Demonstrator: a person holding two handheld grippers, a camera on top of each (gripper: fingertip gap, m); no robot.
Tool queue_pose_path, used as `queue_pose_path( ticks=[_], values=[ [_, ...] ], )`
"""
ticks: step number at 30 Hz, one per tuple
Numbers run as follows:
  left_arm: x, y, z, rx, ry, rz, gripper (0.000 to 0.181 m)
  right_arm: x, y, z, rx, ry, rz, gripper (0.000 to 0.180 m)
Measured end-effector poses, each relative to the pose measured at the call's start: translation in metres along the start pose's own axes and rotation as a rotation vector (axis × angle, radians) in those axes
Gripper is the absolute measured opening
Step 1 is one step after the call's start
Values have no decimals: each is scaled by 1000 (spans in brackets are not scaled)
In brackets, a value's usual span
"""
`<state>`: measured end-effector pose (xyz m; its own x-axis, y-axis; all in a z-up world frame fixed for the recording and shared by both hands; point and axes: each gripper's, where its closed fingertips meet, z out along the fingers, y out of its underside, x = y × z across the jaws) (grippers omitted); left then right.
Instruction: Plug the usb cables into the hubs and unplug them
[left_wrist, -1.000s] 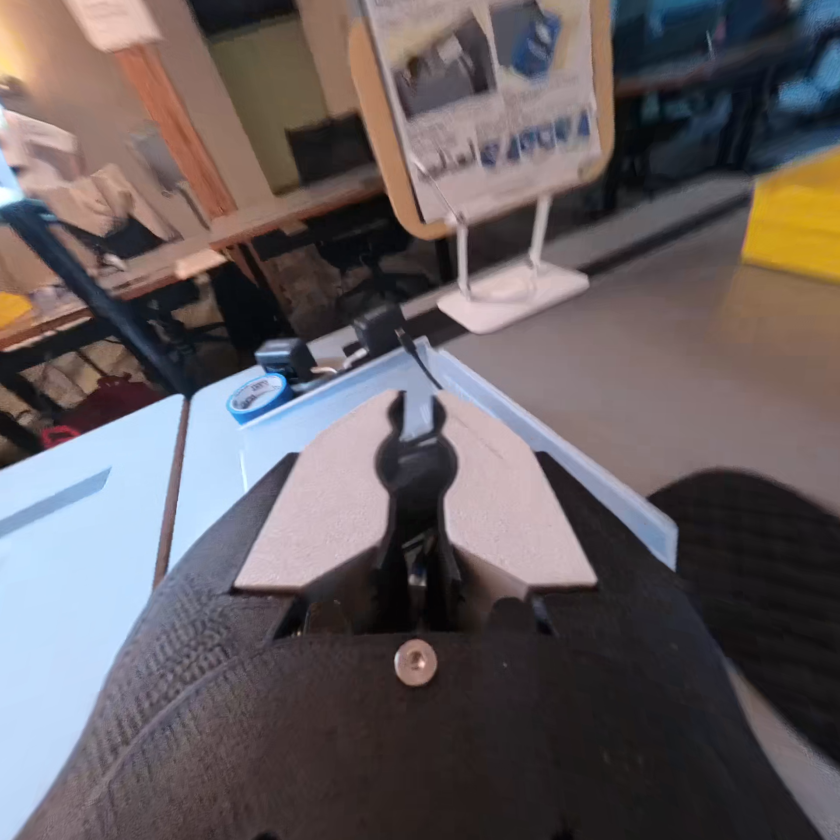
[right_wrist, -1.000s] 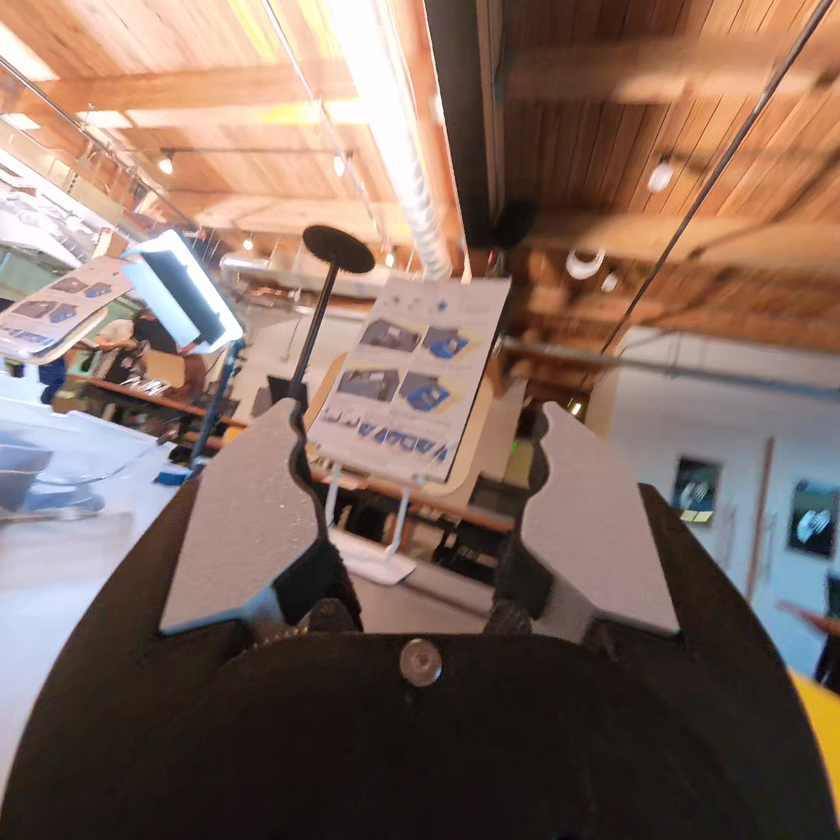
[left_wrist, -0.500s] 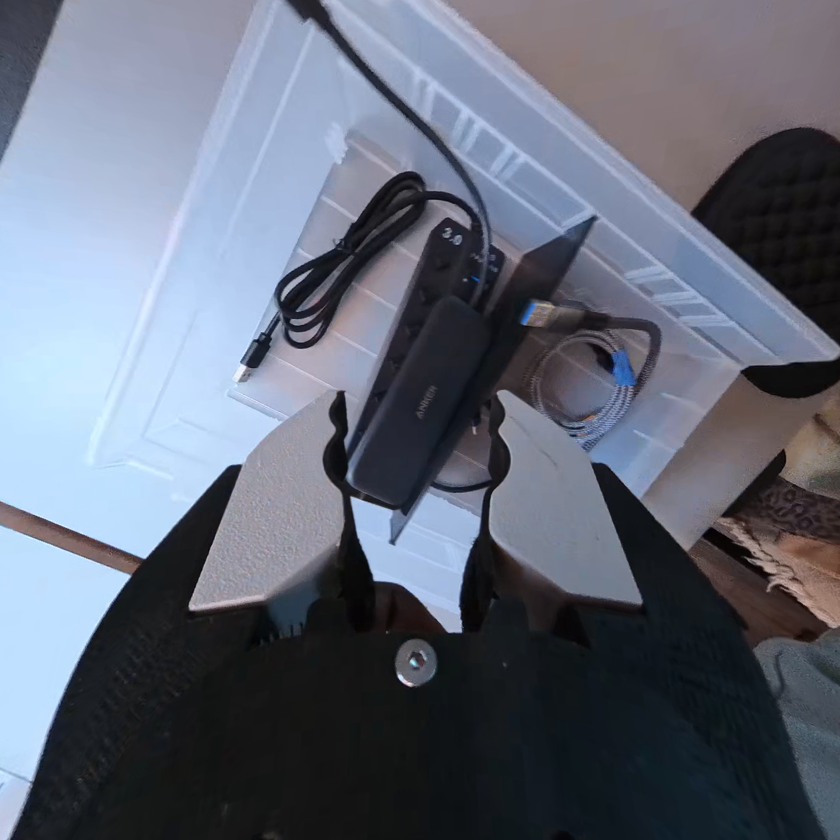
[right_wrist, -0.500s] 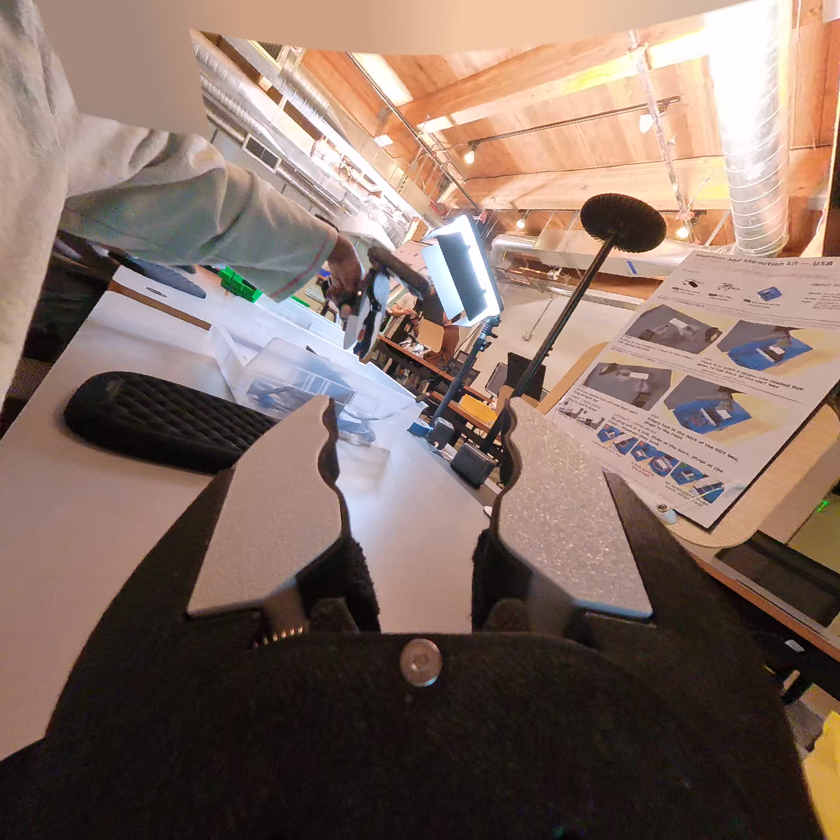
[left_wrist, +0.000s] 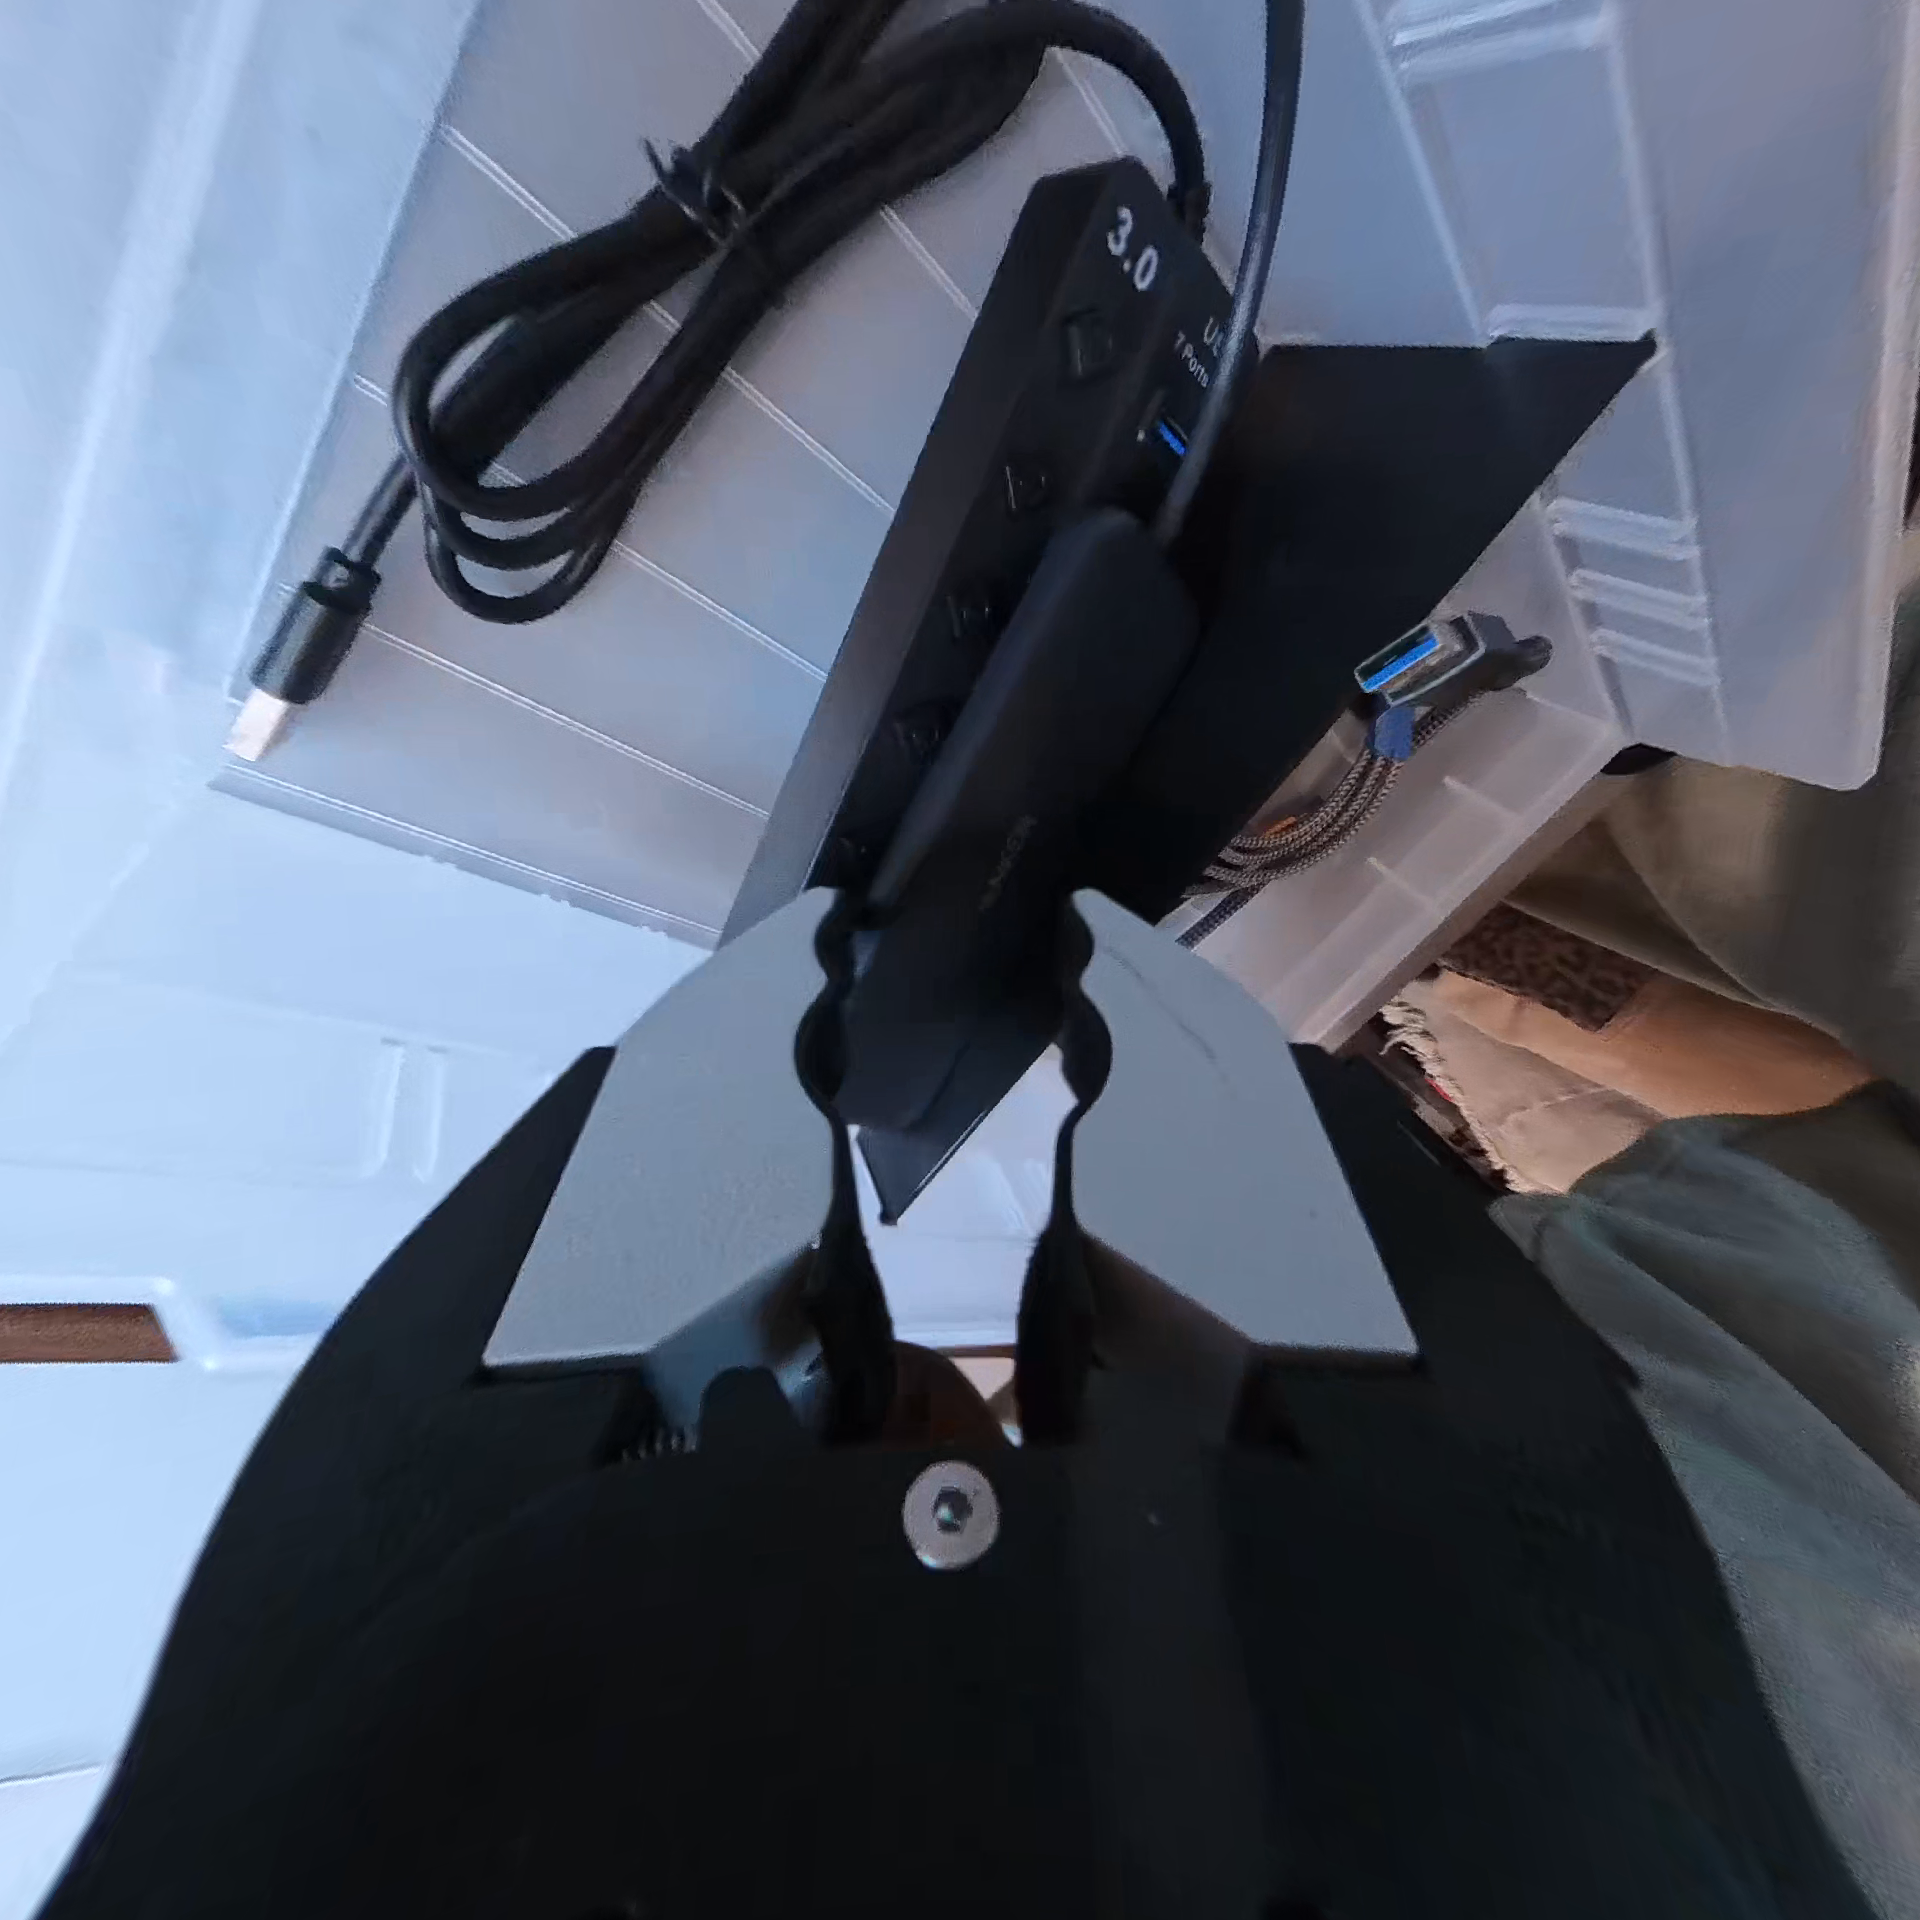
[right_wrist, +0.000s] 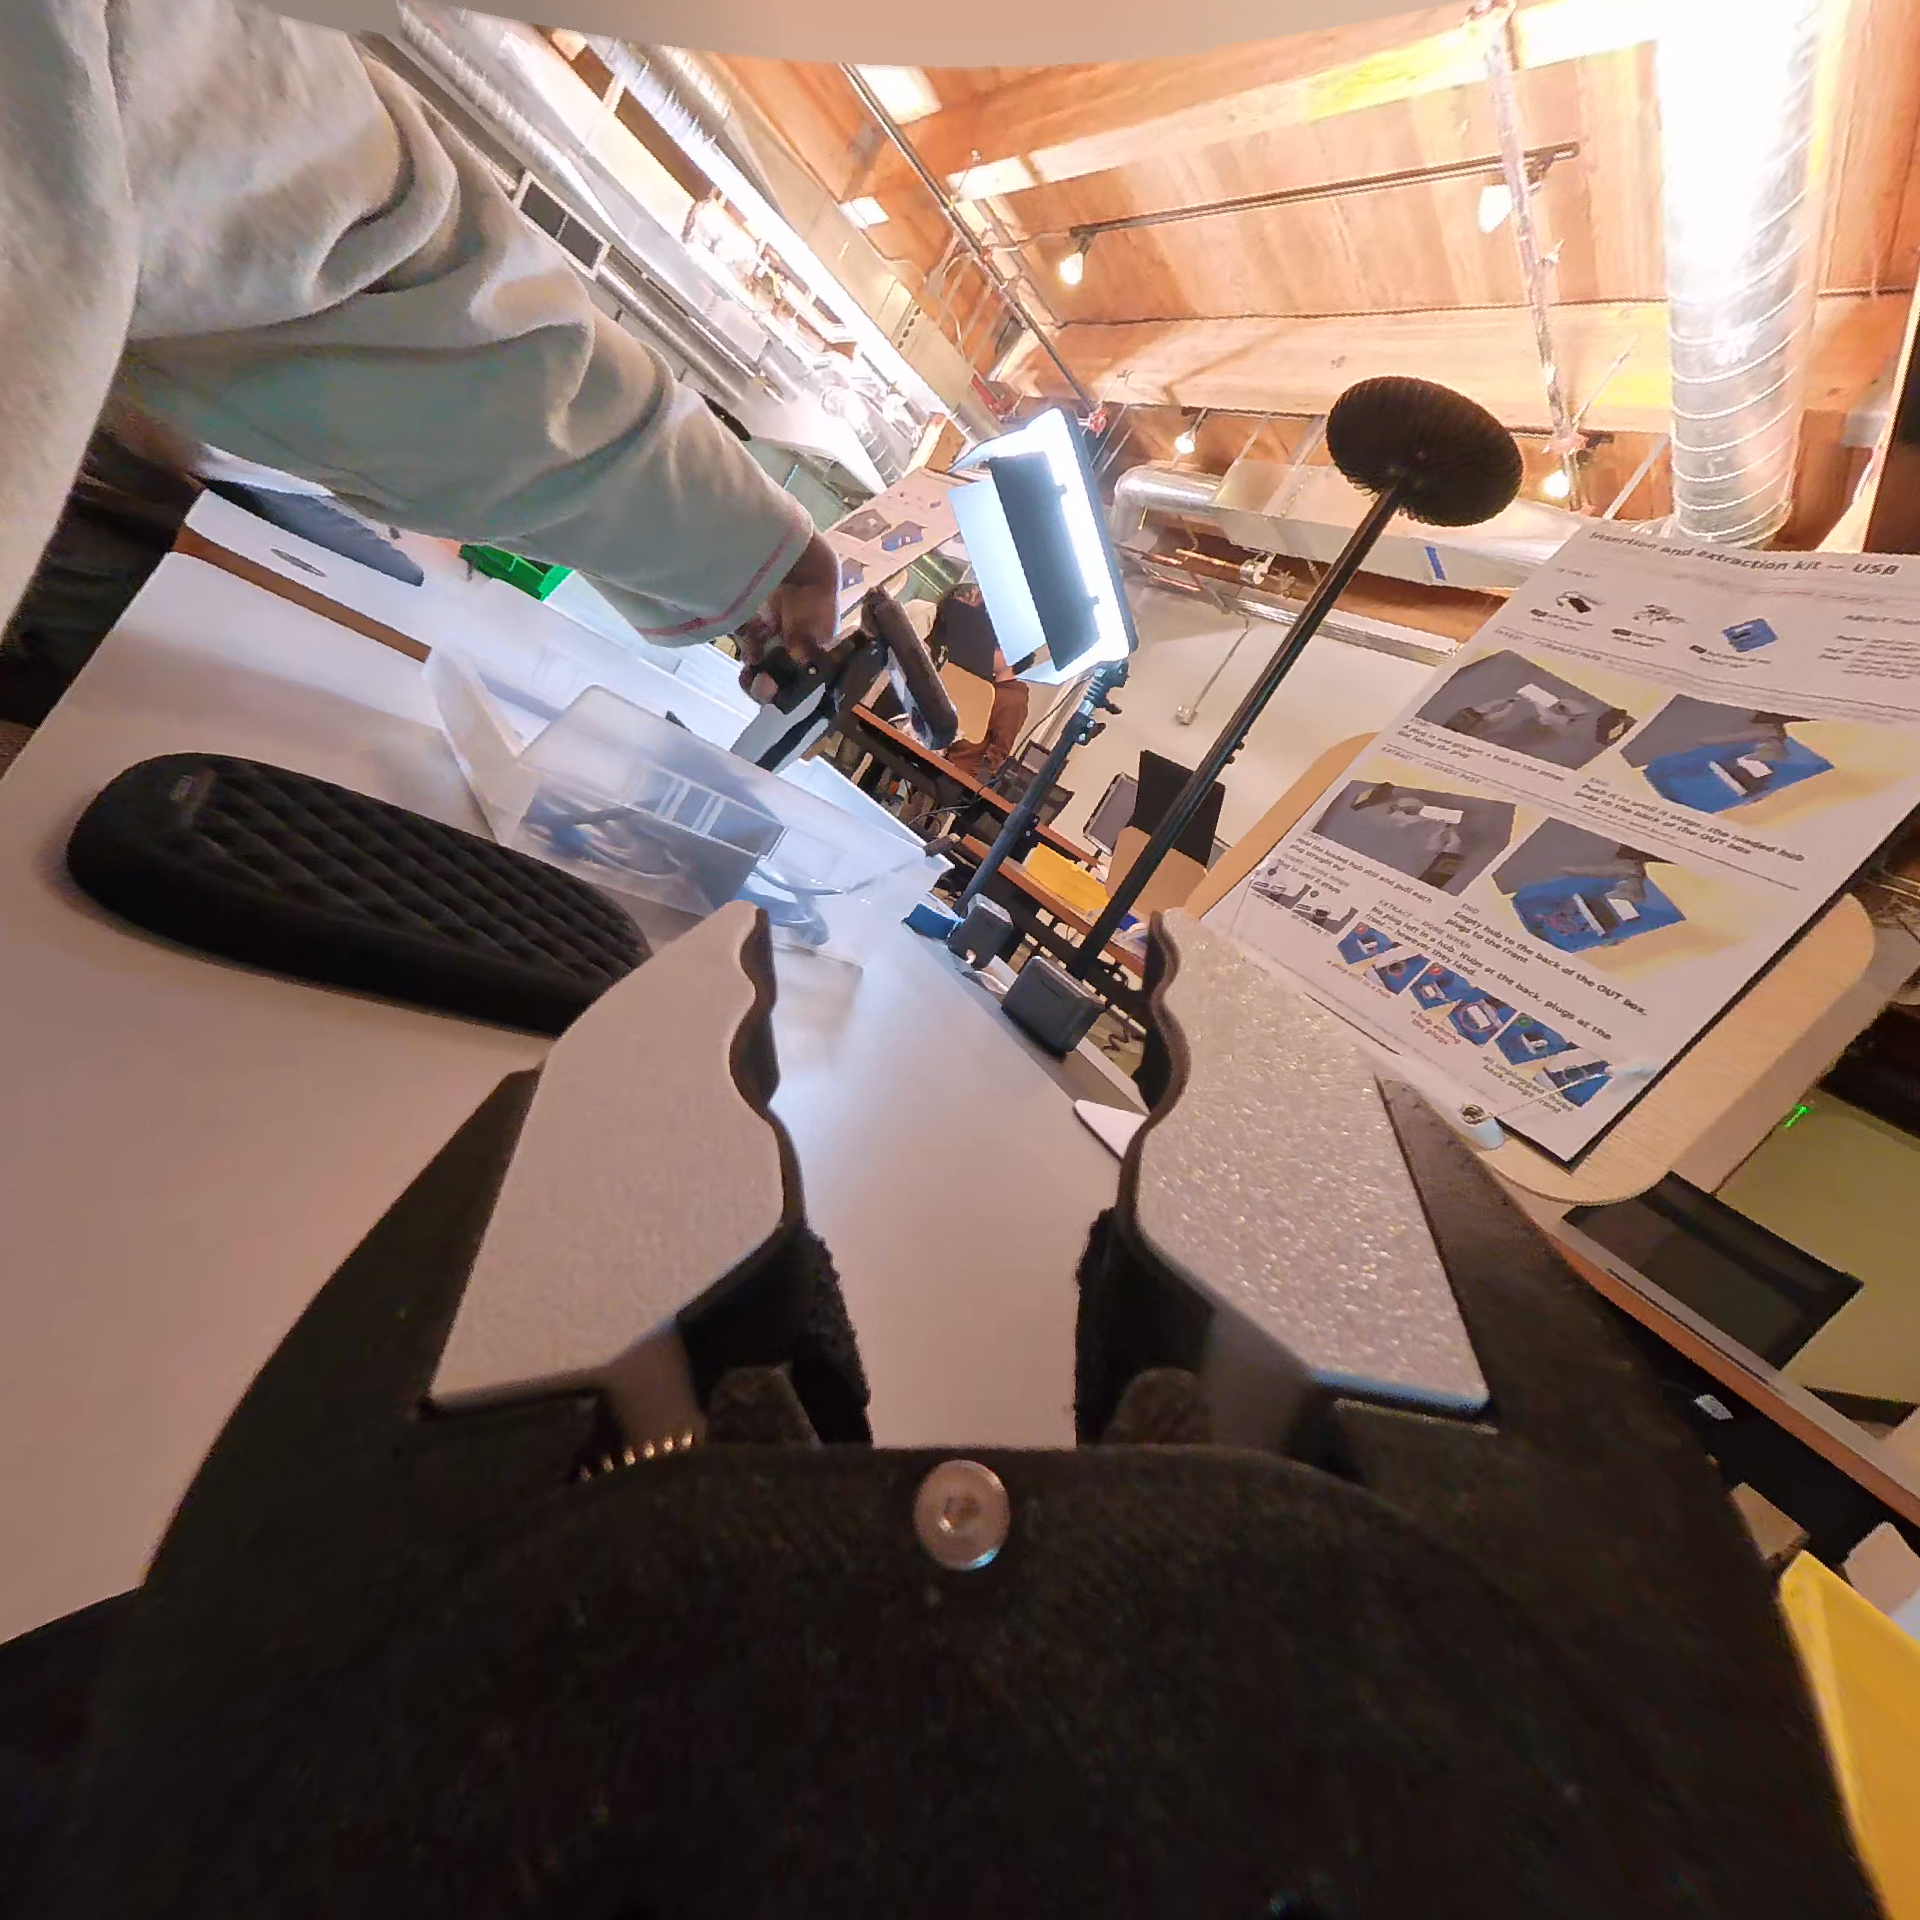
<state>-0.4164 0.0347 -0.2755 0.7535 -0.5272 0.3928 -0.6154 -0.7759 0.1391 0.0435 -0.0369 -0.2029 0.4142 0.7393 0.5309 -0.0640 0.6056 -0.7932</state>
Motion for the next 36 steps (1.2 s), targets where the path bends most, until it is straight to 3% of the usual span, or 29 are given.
queue_pose_path(
  ticks=[2,8,13,15,18,23,27,36],
  values=[
    [0,0,-2,0,-18,31,31,1,-1,0,6,7,0,68],
    [5,1,5,8,18,46,39,1,1,0,-7,13,-17,66],
    [35,-9,-6,126,165,136,19,3,2,0,-15,23,-23,66],
    [46,-8,-5,123,226,131,19,3,3,0,-24,22,-29,65],
    [41,11,11,-23,199,122,23,2,4,1,-32,23,-41,65],
    [27,-15,-1,176,96,171,28,3,5,0,-34,27,-39,64],
    [13,6,2,20,35,93,37,2,7,1,-47,22,-50,64],
    [22,12,1,-36,141,18,39,4,6,0,-41,34,-52,64]
  ],
)
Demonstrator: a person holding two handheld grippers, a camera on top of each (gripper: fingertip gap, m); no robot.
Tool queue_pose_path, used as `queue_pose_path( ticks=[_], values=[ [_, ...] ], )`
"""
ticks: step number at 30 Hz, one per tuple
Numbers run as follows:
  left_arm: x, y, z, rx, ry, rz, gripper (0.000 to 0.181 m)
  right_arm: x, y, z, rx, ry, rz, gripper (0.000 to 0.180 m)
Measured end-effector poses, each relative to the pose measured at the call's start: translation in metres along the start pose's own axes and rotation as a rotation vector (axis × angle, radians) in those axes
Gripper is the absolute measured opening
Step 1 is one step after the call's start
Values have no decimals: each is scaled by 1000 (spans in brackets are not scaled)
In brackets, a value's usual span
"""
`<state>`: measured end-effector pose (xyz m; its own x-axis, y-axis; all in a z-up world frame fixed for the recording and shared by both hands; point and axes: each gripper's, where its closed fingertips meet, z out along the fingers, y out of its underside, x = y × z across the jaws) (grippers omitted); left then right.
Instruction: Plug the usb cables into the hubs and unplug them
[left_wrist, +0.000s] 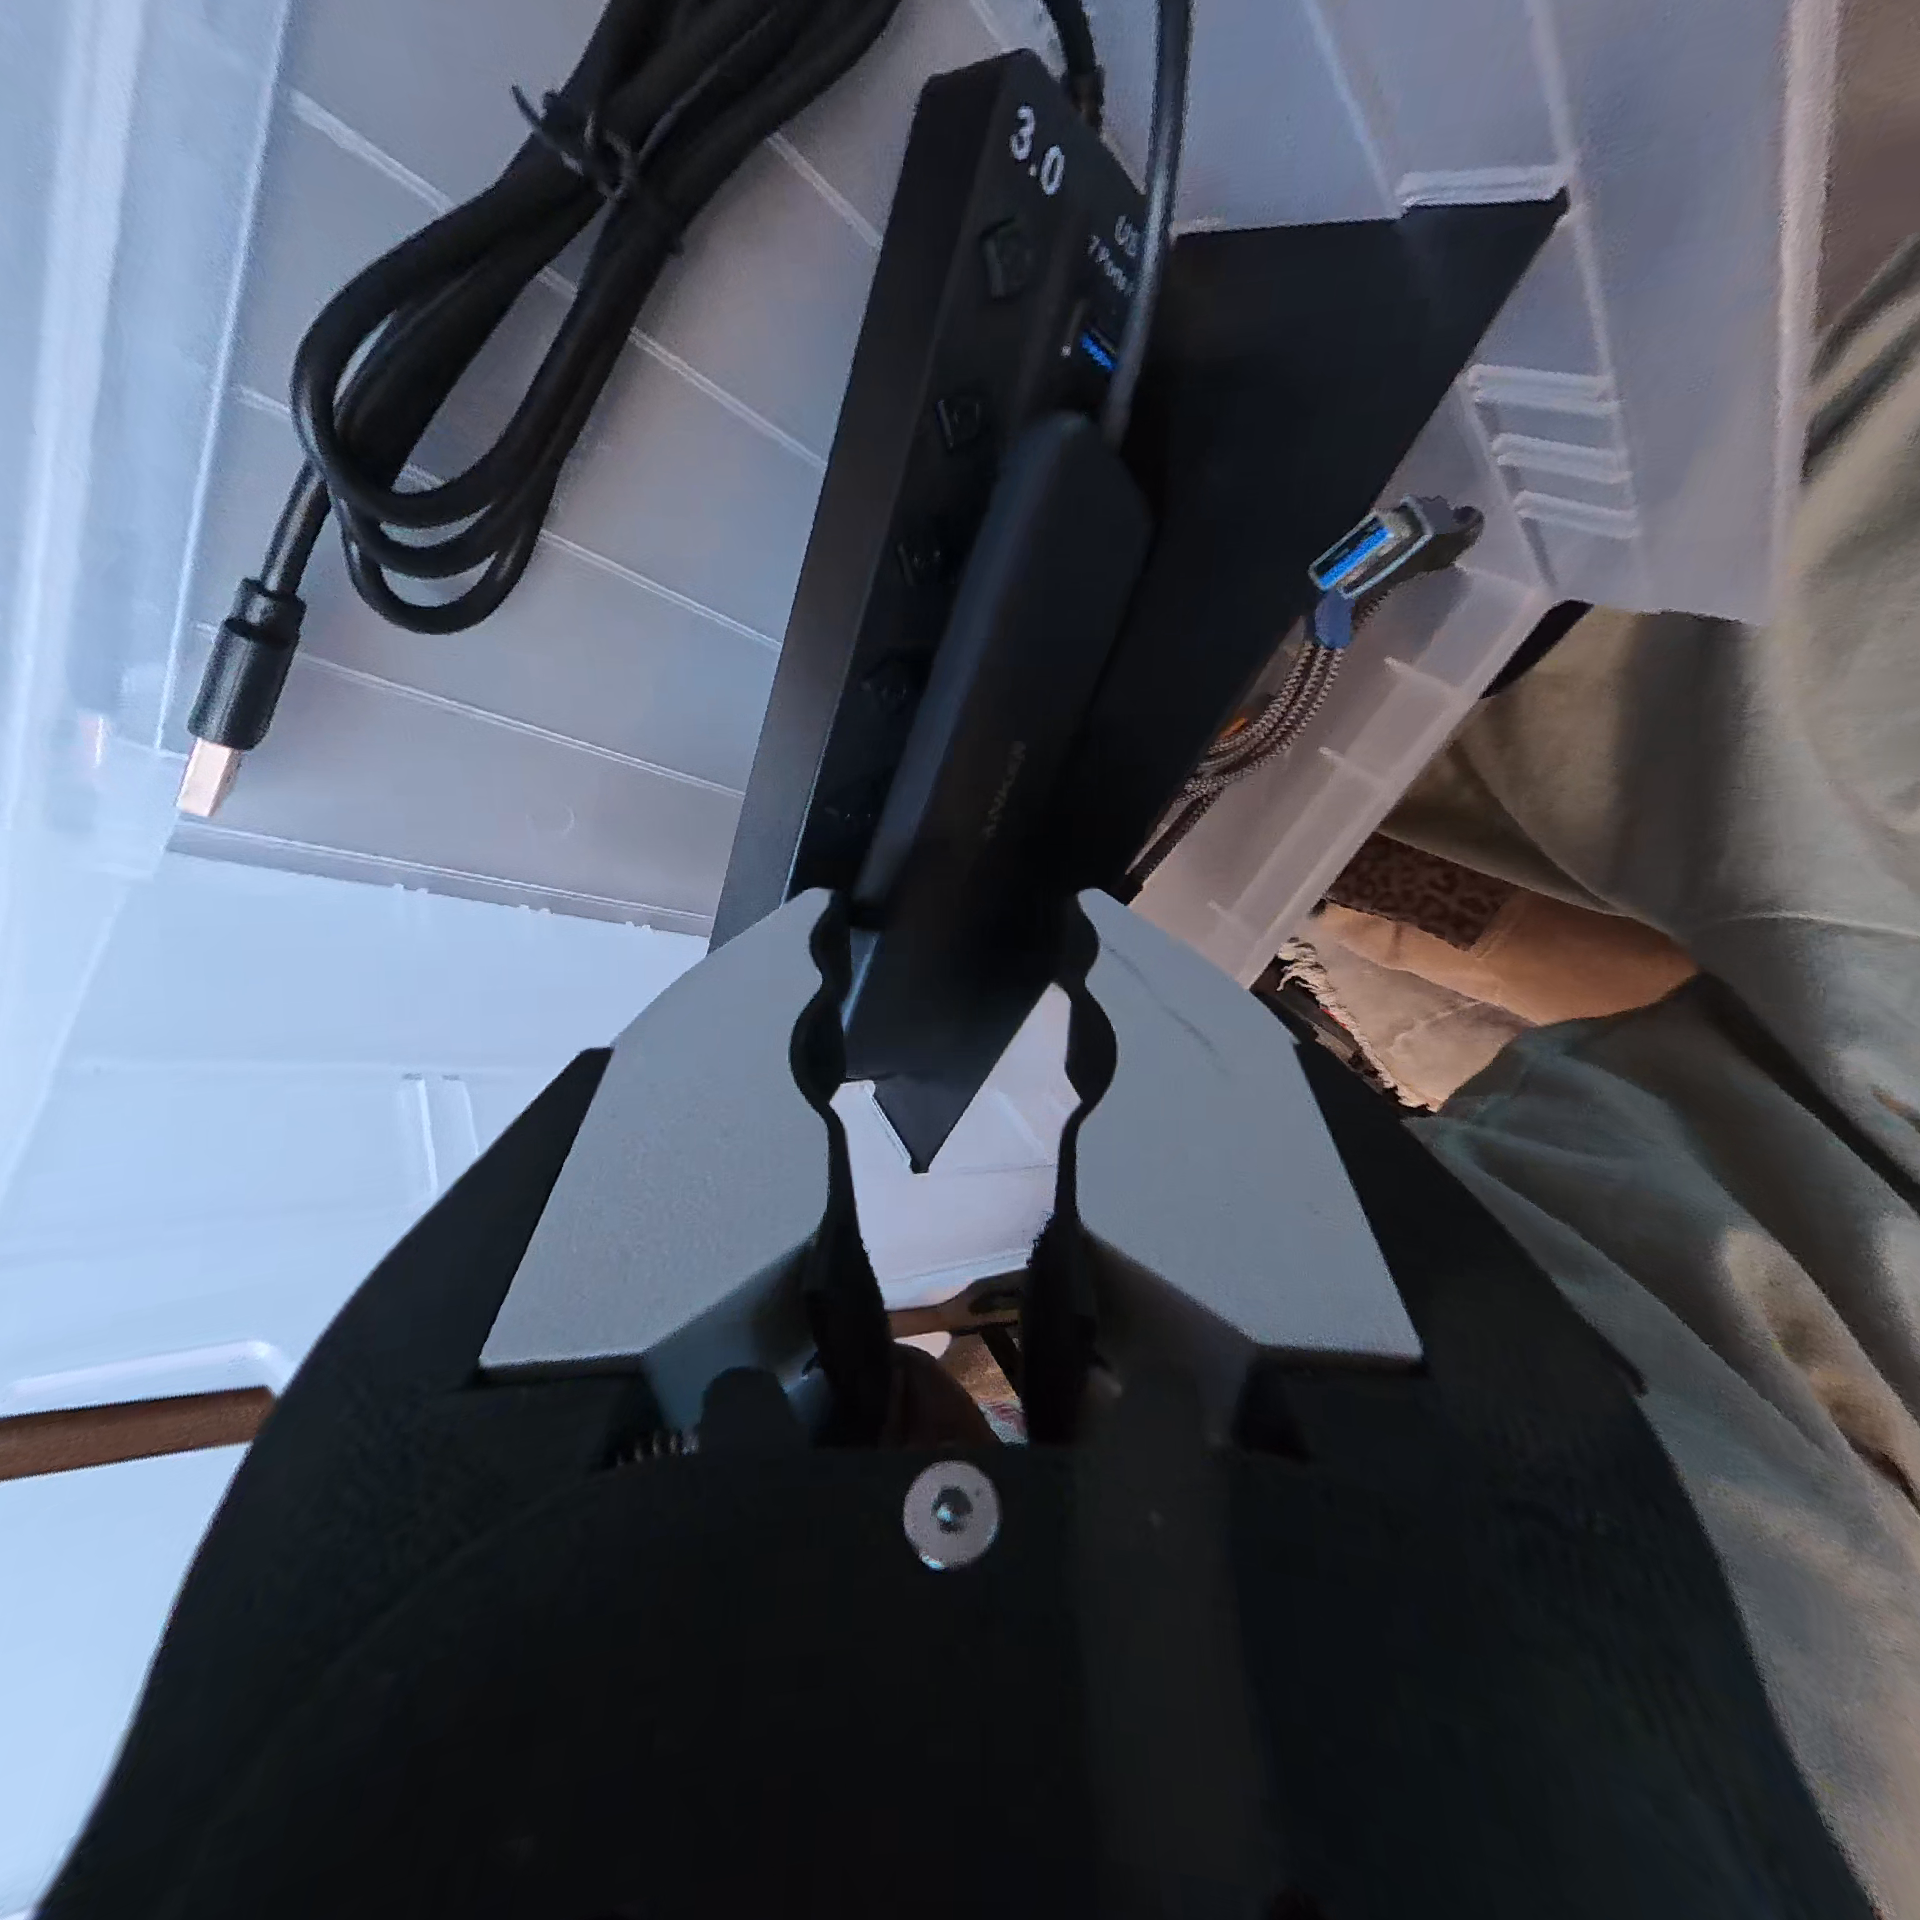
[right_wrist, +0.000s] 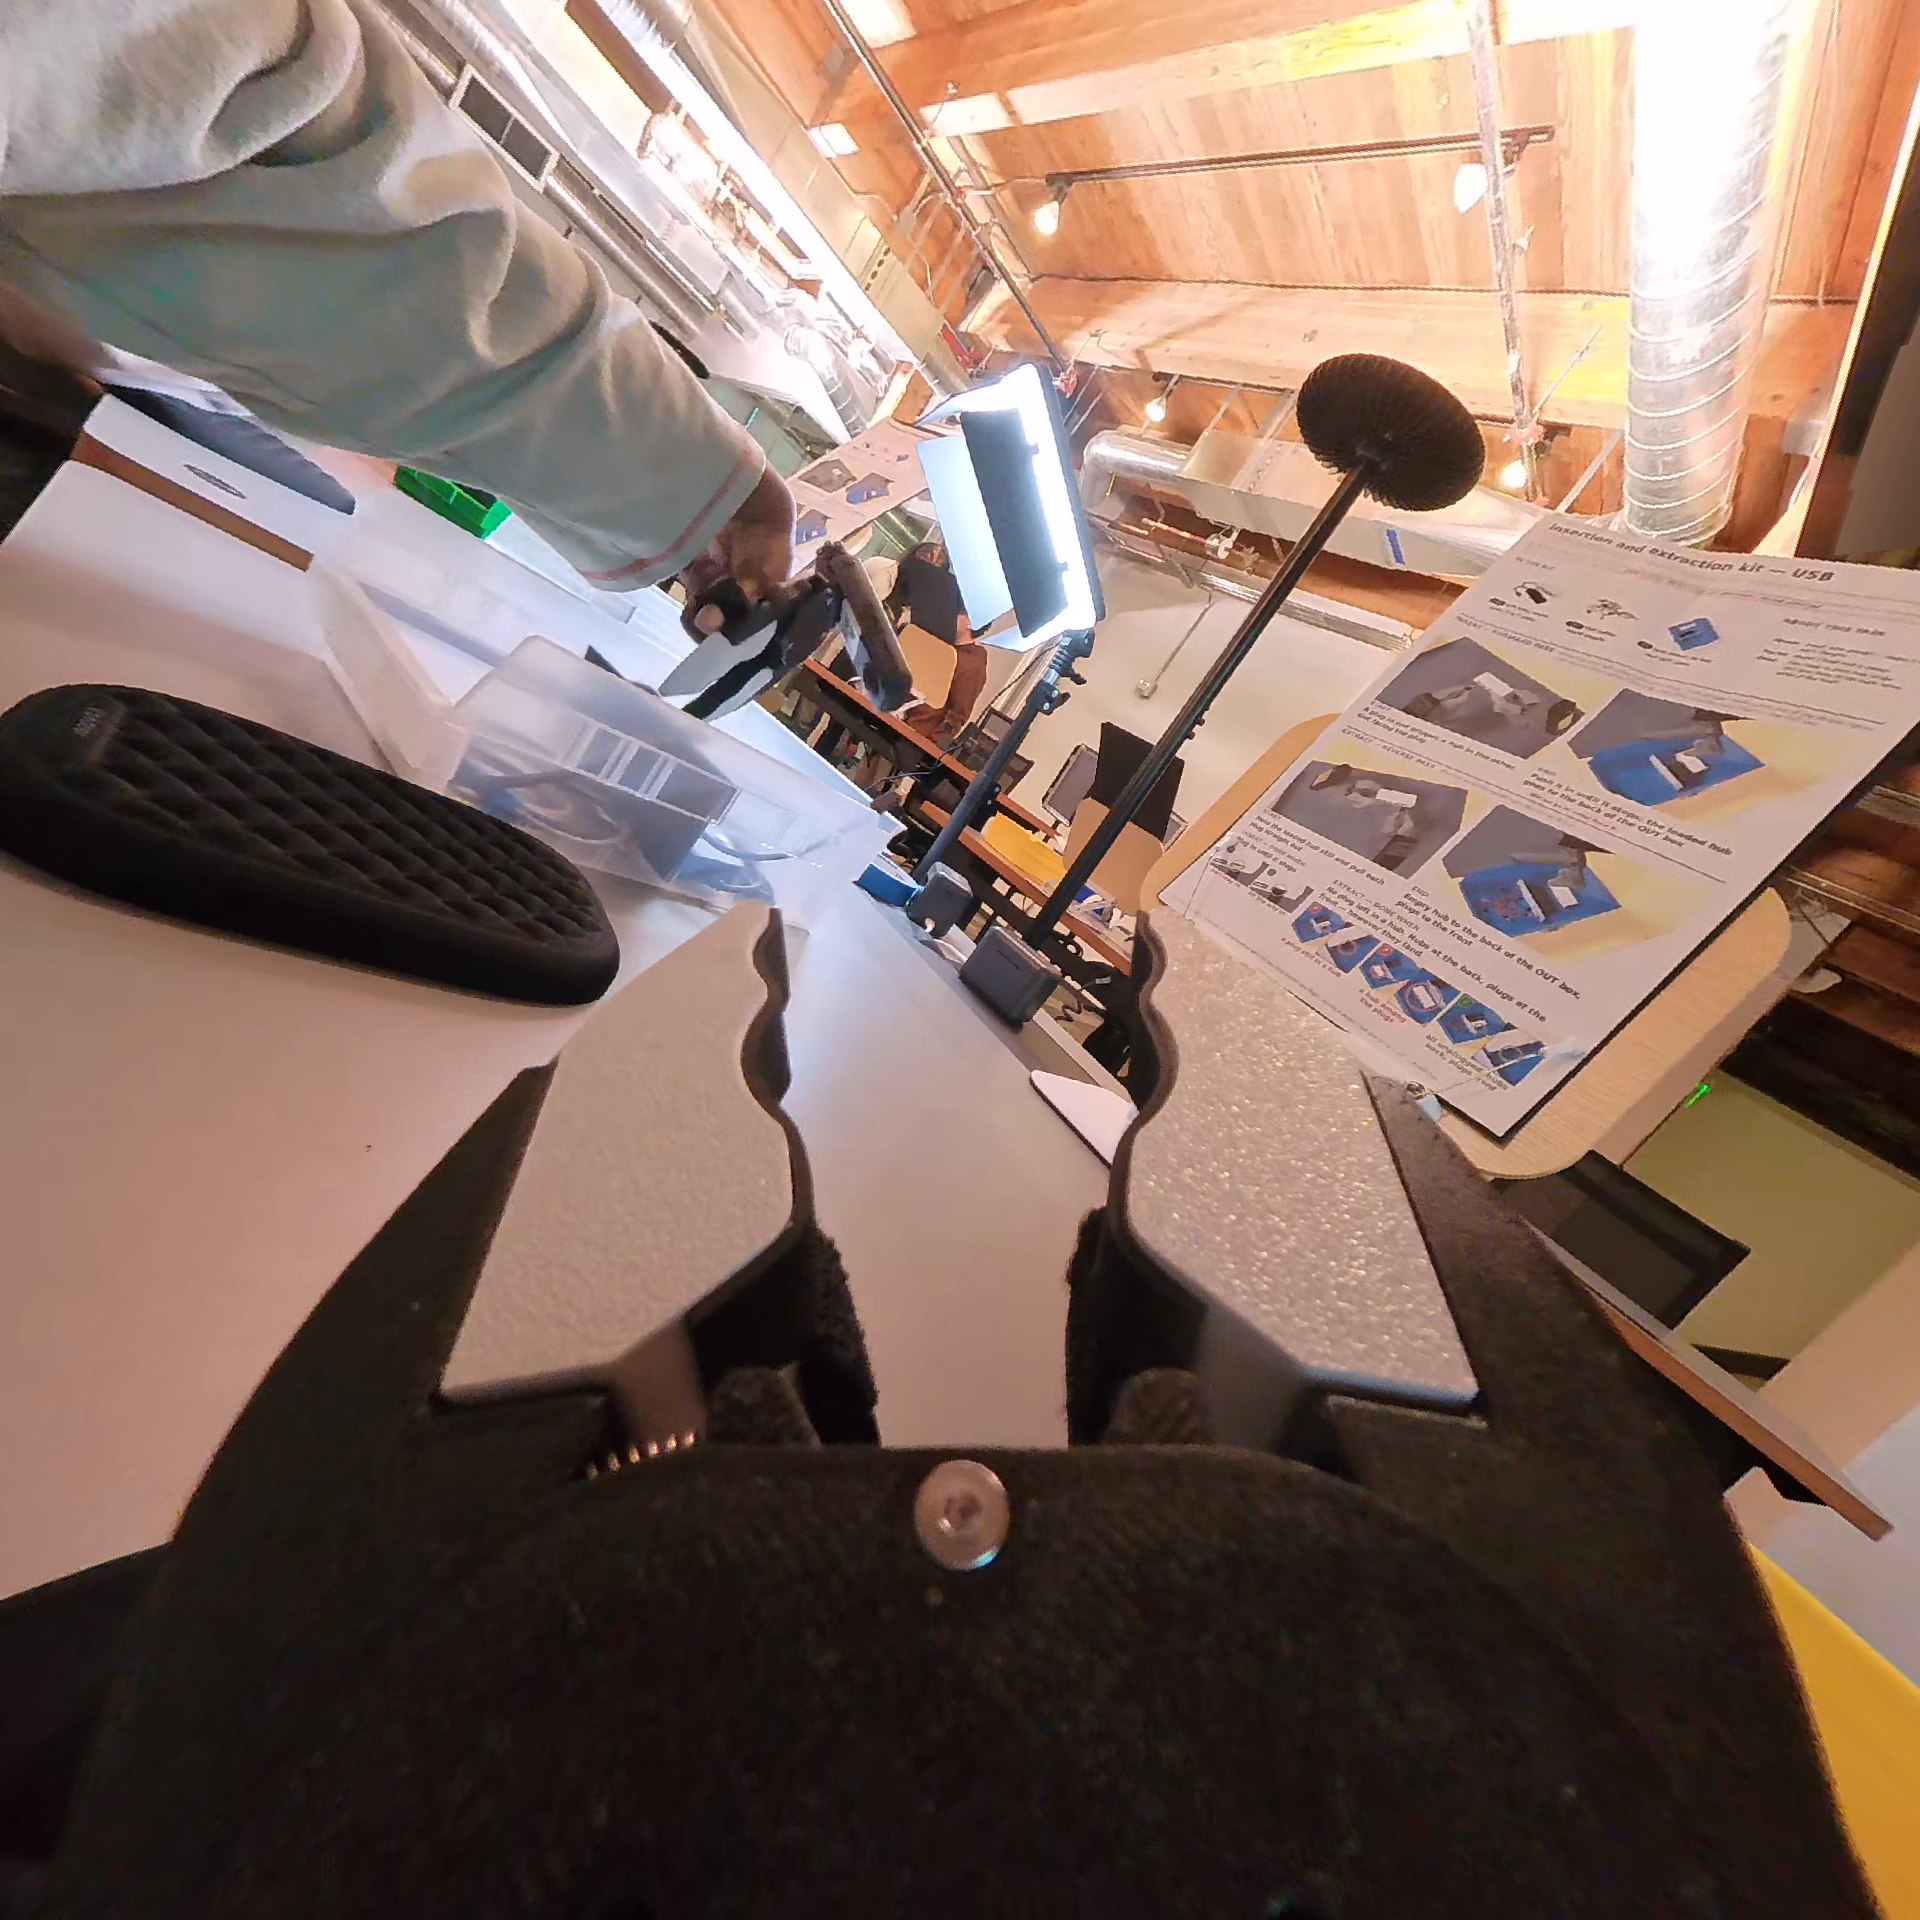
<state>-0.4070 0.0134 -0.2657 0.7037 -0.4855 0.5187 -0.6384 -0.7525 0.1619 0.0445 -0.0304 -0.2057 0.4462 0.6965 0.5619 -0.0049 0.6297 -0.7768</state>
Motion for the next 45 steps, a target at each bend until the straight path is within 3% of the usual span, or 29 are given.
queue_pose_path(
  ticks=[13,16,24,30,39,45],
  values=[
    [-7,-2,11,-37,13,-16,33,0,0,-1,-4,2,-7,63],
    [1,-3,12,-46,38,-1,40,0,1,0,-9,2,-10,63],
    [34,-1,6,3,172,52,32,1,1,0,-7,7,-12,63],
    [55,17,23,-96,220,85,26,2,0,0,-3,15,-18,62],
    [61,43,62,-276,28,208,22,1,-1,-1,-5,11,-35,62],
    [60,39,57,-216,-49,370,15,2,-2,-1,-2,21,-43,62]
  ],
)
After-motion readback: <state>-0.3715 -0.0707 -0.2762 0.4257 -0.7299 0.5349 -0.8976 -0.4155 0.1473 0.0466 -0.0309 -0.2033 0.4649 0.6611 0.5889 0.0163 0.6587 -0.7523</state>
